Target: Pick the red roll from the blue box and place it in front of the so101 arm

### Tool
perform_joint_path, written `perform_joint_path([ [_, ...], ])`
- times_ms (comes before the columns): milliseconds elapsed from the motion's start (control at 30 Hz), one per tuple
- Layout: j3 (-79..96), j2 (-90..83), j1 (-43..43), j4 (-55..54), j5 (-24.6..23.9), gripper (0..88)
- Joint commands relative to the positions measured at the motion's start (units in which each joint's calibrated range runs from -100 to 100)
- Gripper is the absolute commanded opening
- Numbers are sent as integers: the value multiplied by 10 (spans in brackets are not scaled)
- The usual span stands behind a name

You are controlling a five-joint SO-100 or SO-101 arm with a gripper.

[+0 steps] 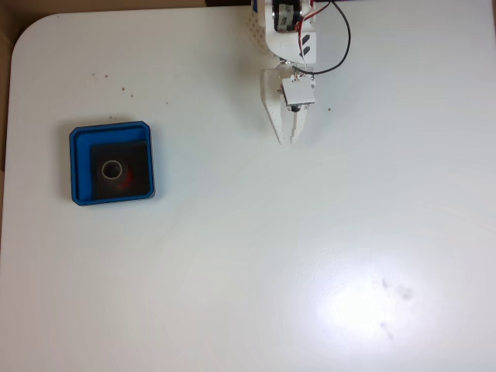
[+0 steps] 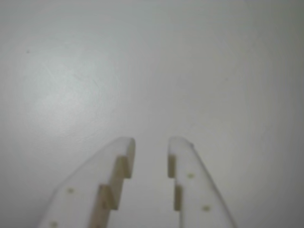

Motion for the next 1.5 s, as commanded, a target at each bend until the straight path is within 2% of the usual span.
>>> perform_joint_path([
  [0, 8, -28, -1, -5, 3, 10],
  [533, 8, -27, 17, -5, 0, 10],
  [1200, 8, -27, 465, -5, 3, 10],
  [1333, 8, -27, 524, -5, 3, 10],
  [1467, 4, -25, 526, -6, 3, 10],
])
